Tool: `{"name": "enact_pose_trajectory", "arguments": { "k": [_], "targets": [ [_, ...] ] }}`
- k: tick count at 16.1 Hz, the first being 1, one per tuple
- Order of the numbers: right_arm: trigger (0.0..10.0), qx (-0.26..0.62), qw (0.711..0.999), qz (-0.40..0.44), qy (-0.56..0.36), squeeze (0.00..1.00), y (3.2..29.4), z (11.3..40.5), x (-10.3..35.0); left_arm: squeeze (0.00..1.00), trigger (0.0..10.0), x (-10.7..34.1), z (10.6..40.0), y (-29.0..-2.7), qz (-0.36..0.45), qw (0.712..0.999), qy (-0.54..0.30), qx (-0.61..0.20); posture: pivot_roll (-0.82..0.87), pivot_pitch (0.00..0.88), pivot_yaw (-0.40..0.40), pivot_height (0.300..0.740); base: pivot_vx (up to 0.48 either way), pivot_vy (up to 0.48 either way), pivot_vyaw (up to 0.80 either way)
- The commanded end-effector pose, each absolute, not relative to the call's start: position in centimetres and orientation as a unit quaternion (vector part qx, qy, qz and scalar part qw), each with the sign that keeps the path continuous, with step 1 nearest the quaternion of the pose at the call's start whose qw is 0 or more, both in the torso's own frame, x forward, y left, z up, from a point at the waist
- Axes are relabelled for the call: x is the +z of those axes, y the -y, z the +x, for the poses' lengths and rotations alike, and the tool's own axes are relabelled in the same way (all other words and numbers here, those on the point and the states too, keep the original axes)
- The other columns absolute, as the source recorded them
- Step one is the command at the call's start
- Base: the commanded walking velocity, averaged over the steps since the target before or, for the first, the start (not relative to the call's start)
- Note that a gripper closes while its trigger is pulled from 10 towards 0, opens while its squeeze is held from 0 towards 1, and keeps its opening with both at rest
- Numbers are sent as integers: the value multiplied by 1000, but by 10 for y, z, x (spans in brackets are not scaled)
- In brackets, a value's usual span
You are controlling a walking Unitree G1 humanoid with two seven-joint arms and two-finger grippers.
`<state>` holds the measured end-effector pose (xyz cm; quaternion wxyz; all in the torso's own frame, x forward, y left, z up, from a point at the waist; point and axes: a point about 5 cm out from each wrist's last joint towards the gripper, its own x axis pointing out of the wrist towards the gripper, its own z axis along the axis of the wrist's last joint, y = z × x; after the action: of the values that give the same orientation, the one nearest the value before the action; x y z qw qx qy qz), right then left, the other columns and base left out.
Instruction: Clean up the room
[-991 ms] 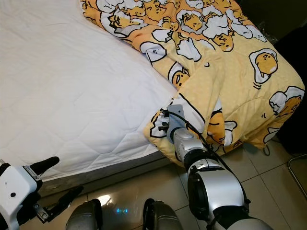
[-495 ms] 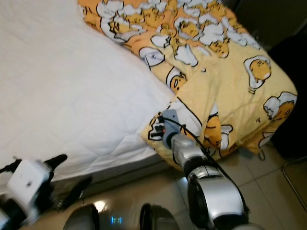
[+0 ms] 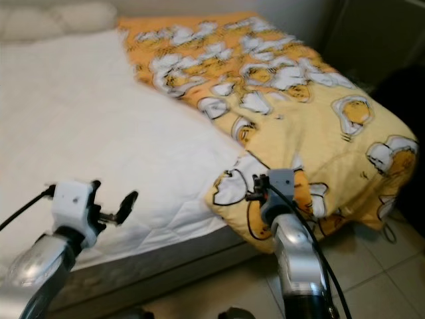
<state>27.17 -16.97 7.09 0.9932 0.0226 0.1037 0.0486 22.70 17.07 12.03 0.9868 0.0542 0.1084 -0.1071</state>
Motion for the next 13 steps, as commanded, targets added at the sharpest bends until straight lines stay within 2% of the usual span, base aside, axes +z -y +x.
{"name": "enact_pose_trajectory", "arguments": {
  "k": [1,2,5,8,10,13],
  "targets": [
    [10000,30,995,14,-94,1000,175,266,80,510,10000,115,232,-173,58,987,-113,-96,-102,0,31,740,0,-454,0],
    [10000,22,995,-27,-89,1000,175,253,86,514,10000,110,239,-175,58,989,-114,-80,-106,0,38,740,0,-480,0],
    [10000,29,994,-32,-96,1000,173,242,88,510,10000,104,240,-181,61,989,-119,-56,-105,0,28,740,0,-480,0],
    [10000,4,995,-37,-95,1000,175,252,92,510,10000,100,240,-185,56,991,-117,-30,-83,0,5,740,0,-480,0],
    [10000,11,994,-36,-102,1000,169,258,95,486,10000,100,242,-186,39,993,-109,-16,-66,0,-16,740,0,0,0],
    [10000,28,994,-39,-99,1000,163,263,98,510,10000,104,243,-188,40,996,-84,-12,-63,0,-30,740,0,0,0]
  ]
}}
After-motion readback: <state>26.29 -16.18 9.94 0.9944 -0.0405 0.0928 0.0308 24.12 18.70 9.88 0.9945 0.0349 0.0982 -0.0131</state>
